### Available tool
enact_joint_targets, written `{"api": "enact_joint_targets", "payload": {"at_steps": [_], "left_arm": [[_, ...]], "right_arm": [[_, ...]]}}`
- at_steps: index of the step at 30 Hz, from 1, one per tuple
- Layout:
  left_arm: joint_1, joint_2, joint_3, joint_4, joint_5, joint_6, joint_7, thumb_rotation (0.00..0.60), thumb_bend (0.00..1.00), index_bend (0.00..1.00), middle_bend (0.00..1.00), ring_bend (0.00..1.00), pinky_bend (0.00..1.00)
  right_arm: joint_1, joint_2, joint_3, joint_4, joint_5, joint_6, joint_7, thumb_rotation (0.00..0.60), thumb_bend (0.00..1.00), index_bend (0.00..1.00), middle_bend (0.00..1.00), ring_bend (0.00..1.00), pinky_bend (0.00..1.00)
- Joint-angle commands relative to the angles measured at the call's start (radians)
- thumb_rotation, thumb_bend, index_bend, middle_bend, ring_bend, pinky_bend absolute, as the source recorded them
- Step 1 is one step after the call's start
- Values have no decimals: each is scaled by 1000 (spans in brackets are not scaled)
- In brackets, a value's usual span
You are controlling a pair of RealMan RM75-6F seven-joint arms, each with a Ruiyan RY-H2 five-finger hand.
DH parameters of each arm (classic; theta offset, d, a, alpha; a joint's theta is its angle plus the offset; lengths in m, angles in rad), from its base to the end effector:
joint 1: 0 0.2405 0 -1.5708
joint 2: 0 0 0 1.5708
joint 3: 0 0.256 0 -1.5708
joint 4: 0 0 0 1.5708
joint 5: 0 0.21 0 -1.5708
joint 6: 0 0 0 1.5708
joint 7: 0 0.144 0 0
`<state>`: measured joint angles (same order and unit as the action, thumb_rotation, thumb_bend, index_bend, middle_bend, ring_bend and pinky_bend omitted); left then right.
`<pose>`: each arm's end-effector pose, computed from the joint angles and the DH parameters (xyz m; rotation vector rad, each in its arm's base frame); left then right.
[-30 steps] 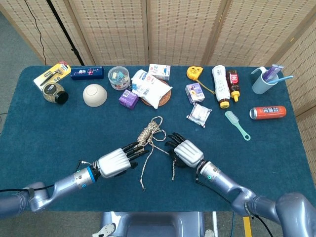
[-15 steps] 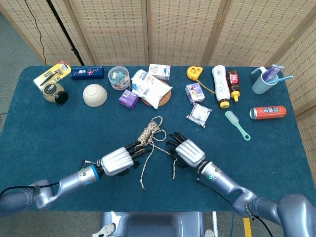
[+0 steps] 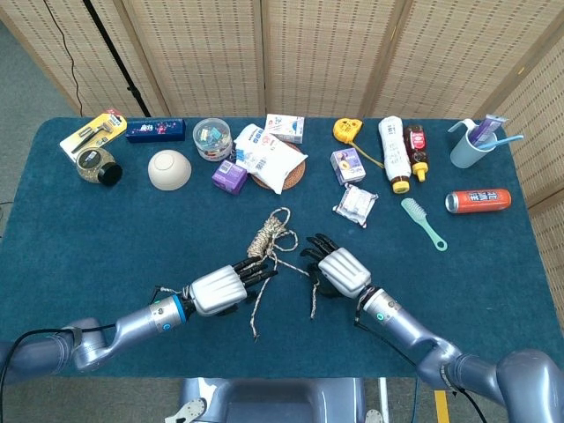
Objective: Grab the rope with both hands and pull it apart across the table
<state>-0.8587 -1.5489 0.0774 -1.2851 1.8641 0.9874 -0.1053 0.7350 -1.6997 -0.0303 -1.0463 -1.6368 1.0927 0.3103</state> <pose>-0.1329 0.2955 -0.0482 -2.5319 -0.4779 -1.0570 -0.1806 -0.3252 -0.0543 2.1145 -0.9362 1.1744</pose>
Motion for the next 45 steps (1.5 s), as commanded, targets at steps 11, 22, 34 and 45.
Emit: {"api": "enact_joint_targets", "payload": {"at_steps": [11,22,34,45], "left_arm": [[-24,-42,6,23,-29,-31,36,600,287,518,0,0,0],[-44,-85,7,54,-55,-59,54,600,299,519,0,0,0],[-63,-116,3,61,-84,-85,76,600,332,486,0,0,0],[-73,-125,-4,55,-115,-103,95,600,354,428,0,0,0]], "right_arm": [[-13,-6,2,23,3,5,28,600,431,646,231,61,0],[-24,-14,2,51,5,7,56,600,432,649,231,62,0],[-30,-15,2,69,5,6,82,600,431,653,231,63,0],[-32,-11,4,74,5,4,98,600,432,652,231,67,0]]}}
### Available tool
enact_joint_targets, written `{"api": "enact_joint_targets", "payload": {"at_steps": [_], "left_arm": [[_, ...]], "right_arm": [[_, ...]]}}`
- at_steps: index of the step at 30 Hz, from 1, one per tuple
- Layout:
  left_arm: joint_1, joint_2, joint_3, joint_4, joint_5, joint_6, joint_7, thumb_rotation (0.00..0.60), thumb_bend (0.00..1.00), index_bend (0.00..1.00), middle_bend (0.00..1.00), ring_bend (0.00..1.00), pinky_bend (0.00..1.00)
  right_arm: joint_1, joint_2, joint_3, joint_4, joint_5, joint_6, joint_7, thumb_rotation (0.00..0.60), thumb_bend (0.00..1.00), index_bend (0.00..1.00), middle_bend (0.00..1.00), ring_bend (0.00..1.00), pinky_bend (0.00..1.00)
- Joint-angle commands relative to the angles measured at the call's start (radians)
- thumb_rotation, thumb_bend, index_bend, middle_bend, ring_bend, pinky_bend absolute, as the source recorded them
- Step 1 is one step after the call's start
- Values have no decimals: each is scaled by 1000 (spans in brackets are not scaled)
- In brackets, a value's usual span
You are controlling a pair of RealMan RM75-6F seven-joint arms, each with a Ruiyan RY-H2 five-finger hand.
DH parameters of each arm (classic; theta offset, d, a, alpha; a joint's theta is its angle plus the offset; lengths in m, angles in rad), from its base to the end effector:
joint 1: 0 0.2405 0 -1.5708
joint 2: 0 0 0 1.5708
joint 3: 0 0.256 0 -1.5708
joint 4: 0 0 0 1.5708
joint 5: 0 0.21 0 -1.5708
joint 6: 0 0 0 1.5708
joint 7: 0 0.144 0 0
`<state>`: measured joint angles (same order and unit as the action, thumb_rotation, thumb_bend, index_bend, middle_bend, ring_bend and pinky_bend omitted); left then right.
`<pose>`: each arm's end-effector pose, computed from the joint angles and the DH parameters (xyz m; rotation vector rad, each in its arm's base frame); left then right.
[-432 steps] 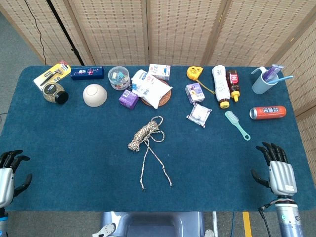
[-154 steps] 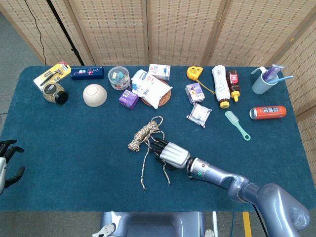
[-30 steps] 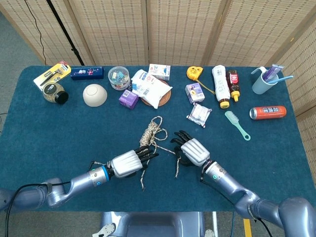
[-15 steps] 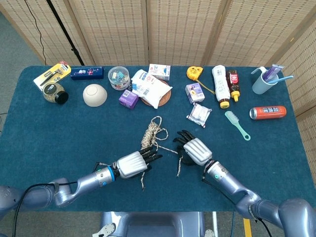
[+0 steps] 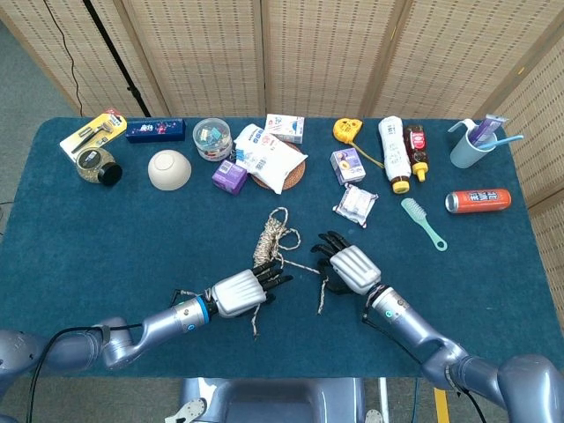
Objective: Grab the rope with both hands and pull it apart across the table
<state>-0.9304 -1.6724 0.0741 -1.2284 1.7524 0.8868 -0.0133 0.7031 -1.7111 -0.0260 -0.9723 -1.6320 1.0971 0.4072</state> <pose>-0.1124 0.2980 -0.0899 -2.5696 -0.4574 -0.9712 -0.2019 -0.3308 -0.0492 2.0433 -1.0215 1.1733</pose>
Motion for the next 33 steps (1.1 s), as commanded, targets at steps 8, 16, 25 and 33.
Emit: {"api": "enact_joint_targets", "payload": {"at_steps": [8,16,25,33], "left_arm": [[-7,-6,-1,-9,-17,-15,23,600,355,426,0,0,0],[-8,-13,2,-10,-30,-22,39,600,380,446,0,0,0],[-5,-14,2,-12,-39,-18,51,600,381,486,0,0,0],[-1,-13,1,-17,-46,-10,60,600,384,510,0,0,0]], "right_arm": [[-3,3,1,0,1,0,4,600,431,653,231,68,0],[-5,2,2,3,2,-3,12,600,431,654,231,69,0],[-5,1,2,4,1,-4,16,600,432,655,235,71,0],[-5,3,5,-2,2,-3,17,600,432,657,238,72,0]]}}
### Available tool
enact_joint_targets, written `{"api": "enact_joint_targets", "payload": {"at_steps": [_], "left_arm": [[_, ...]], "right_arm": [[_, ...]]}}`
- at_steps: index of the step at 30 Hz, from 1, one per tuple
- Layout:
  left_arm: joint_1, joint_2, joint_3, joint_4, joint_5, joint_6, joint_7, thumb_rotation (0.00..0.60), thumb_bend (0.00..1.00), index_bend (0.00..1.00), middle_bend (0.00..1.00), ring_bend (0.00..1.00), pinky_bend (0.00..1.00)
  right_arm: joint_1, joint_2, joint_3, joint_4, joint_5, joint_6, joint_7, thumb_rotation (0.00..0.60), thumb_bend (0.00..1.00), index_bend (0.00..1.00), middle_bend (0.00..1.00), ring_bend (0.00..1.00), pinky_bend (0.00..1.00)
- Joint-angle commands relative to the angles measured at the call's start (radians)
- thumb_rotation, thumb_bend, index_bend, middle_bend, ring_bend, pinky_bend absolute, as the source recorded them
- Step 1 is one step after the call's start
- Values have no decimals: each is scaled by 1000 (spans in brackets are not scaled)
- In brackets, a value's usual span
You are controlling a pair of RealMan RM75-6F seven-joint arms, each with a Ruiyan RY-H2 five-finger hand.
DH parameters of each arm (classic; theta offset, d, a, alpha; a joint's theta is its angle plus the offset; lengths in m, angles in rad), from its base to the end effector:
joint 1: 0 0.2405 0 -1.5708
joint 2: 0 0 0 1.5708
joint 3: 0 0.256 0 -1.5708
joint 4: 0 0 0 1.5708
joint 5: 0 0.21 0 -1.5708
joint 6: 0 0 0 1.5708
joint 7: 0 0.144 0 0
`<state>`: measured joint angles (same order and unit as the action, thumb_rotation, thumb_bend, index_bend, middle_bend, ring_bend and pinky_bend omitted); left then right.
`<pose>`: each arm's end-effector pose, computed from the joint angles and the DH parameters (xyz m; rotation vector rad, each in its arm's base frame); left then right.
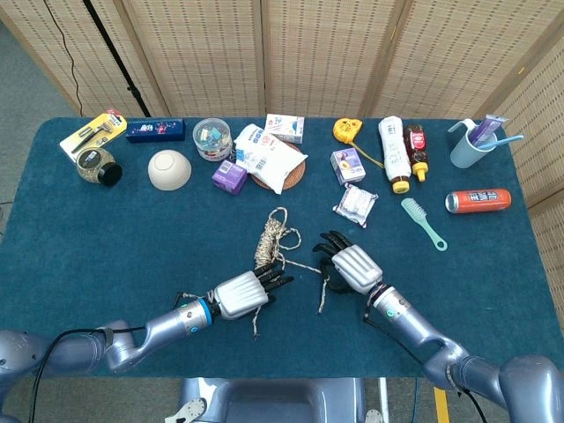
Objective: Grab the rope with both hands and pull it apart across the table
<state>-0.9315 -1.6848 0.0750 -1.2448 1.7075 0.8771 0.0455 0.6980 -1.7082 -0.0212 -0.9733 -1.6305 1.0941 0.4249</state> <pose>-0.1101 0.2949 -0.0945 -2.5597 -0.4515 -0.9539 -0.2038 -0.3312 -0.0479 2.0291 -1.0465 1.1791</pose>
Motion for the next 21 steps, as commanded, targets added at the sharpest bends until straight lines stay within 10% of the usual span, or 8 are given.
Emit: {"api": "enact_joint_targets", "payload": {"at_steps": [1,21], "left_arm": [[0,0,1,-1,-2,-1,2,600,391,510,0,0,0],[2,-8,2,-1,-16,-10,22,600,402,510,0,0,0]], "right_arm": [[-1,1,0,-1,0,0,-1,600,432,657,238,72,0],[-4,3,2,-8,5,-5,0,600,432,657,238,73,0]]}}
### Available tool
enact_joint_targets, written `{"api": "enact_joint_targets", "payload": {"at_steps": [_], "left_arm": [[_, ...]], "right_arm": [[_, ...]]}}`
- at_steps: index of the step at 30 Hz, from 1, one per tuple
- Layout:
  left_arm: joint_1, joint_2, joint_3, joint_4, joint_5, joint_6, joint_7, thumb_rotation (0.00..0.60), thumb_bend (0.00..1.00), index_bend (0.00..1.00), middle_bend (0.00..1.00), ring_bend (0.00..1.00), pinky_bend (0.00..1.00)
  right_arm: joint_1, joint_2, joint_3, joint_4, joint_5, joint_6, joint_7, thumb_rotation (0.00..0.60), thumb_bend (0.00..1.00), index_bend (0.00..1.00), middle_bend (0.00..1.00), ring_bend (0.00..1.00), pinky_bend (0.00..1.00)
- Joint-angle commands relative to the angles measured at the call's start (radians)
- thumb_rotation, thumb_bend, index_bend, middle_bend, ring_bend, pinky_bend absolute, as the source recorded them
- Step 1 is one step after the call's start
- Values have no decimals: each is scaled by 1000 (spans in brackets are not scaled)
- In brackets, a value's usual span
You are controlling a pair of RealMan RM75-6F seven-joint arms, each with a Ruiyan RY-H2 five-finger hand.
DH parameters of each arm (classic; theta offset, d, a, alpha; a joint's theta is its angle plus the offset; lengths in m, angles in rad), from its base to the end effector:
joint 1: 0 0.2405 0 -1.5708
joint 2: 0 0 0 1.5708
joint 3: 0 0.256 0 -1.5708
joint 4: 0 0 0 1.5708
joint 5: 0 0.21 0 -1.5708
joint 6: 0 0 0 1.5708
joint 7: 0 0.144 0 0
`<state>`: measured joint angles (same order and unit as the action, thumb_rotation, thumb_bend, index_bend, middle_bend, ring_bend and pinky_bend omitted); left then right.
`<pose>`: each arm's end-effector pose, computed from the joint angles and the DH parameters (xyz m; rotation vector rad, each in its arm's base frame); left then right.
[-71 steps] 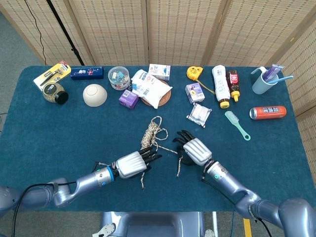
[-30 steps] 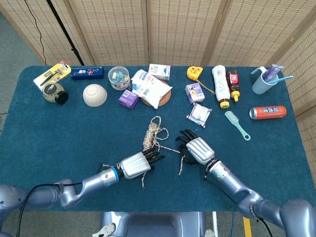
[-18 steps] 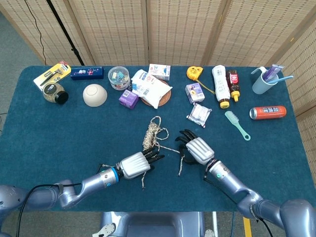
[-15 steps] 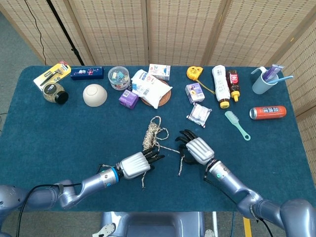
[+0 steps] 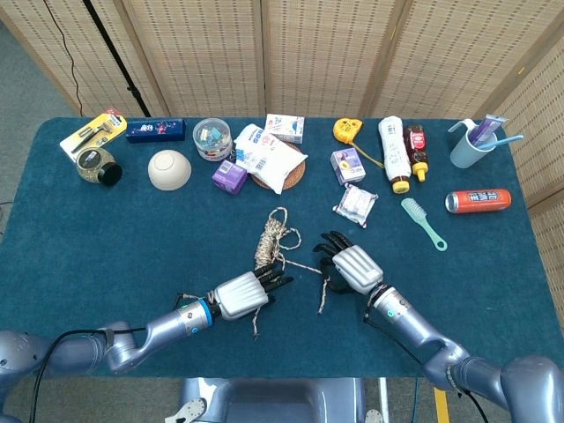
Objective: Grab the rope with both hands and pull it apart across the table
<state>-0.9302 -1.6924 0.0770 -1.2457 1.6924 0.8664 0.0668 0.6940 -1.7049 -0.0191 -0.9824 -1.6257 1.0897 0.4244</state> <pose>-0.1111 0.2932 -0.0977 -2.5618 -0.4504 -0.9350 -0.2046 -0.3302 -0.0477 2.0221 -1.0602 1.1773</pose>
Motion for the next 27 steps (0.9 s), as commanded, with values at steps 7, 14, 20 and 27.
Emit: {"api": "enact_joint_targets", "payload": {"at_steps": [7,14,20,27], "left_arm": [[0,-2,-3,-2,-5,-1,8,600,403,517,0,0,0],[0,-5,-4,0,-9,-4,10,600,405,529,0,0,0],[0,-11,-4,5,-10,-4,11,600,408,546,0,0,0],[0,-13,-5,6,-11,-1,10,600,423,568,0,0,0]], "right_arm": [[-1,-3,1,4,0,0,4,600,431,658,238,73,0],[-3,-1,1,4,1,1,5,600,432,659,240,73,0],[-6,-1,1,4,3,1,6,600,432,661,240,73,0],[-8,-1,2,4,4,1,7,600,431,661,240,74,0]]}}
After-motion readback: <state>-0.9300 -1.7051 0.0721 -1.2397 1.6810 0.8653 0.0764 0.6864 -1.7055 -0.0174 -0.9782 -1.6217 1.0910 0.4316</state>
